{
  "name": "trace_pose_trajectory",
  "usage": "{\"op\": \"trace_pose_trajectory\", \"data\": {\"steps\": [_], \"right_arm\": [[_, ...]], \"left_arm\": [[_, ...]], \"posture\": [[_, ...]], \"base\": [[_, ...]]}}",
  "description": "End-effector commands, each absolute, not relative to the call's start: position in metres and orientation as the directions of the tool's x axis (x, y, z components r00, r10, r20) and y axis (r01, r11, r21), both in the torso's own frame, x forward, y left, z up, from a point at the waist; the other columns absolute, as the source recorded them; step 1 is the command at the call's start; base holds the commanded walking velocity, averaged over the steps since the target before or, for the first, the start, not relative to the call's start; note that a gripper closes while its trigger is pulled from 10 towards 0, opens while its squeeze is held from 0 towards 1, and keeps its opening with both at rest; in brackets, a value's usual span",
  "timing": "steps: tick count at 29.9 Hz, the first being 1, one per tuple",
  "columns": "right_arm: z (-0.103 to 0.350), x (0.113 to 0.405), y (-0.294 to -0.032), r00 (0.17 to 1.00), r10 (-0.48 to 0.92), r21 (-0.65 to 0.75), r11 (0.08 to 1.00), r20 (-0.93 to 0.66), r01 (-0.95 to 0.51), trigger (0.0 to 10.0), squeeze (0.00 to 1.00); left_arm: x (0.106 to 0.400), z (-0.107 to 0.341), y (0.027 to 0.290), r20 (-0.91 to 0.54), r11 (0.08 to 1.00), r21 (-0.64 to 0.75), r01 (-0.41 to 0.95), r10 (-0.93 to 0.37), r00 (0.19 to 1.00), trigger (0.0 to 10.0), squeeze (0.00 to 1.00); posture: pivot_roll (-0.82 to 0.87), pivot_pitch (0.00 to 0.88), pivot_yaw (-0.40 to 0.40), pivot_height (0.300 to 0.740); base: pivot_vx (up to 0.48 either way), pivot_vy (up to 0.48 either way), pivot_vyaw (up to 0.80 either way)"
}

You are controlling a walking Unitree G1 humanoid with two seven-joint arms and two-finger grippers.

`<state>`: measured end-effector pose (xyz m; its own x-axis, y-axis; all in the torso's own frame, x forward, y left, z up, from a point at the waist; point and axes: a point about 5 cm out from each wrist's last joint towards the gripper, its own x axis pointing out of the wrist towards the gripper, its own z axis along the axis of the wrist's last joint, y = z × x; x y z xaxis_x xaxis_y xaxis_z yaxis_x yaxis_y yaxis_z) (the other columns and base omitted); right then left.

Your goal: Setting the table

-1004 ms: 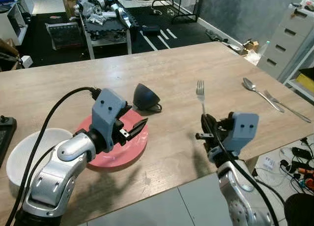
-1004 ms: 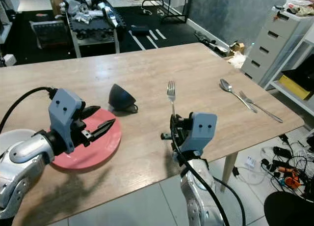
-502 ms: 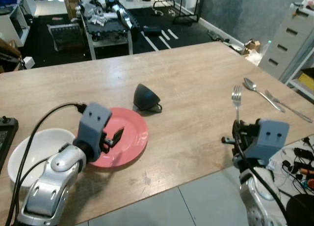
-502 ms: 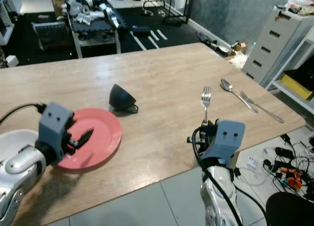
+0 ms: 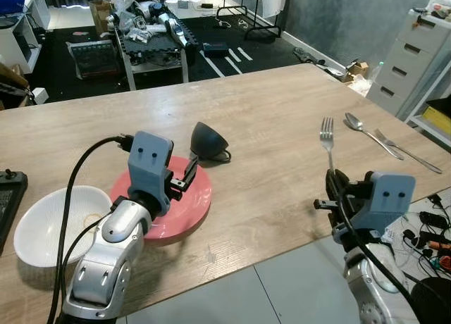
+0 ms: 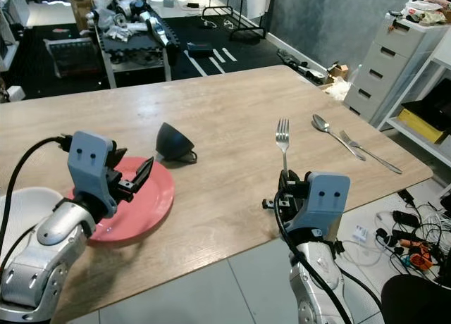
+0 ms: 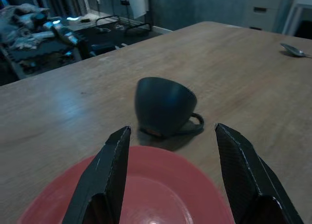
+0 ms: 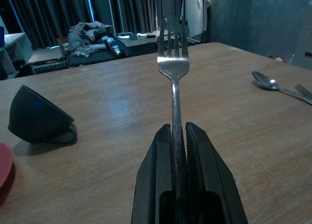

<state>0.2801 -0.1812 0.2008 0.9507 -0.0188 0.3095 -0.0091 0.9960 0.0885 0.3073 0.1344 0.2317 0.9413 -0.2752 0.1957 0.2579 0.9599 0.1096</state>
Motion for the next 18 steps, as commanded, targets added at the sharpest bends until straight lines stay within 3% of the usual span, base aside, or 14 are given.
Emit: {"op": "trace_pose_trajectory", "data": {"steps": [1,6,18], "right_arm": [[0.1969,0.2814,-0.1806,0.955,-0.021,0.108,0.994,0.296,-0.011,10.0,0.00],[0.1943,0.2839,-0.1777,0.959,-0.012,0.126,0.992,0.282,-0.025,10.0,0.00],[0.1909,0.2872,-0.1790,0.964,-0.017,0.151,0.988,0.266,-0.024,10.0,0.00]], "left_arm": [[0.3079,0.2252,0.1360,0.182,0.964,0.093,0.247,-0.261,0.948,10.0,0.00],[0.3099,0.2248,0.1375,0.184,0.969,0.089,0.231,-0.244,0.952,10.0,0.00],[0.3117,0.2250,0.1327,0.178,0.955,0.107,0.275,-0.291,0.940,10.0,0.00]], "posture": [[0.02,0.070,0.068,0.740],[0.02,0.072,0.058,0.740],[0.03,0.068,0.056,0.740]], "base": [[0.000,0.000,0.00],[0.000,0.000,0.00],[0.000,0.000,-0.80]]}}
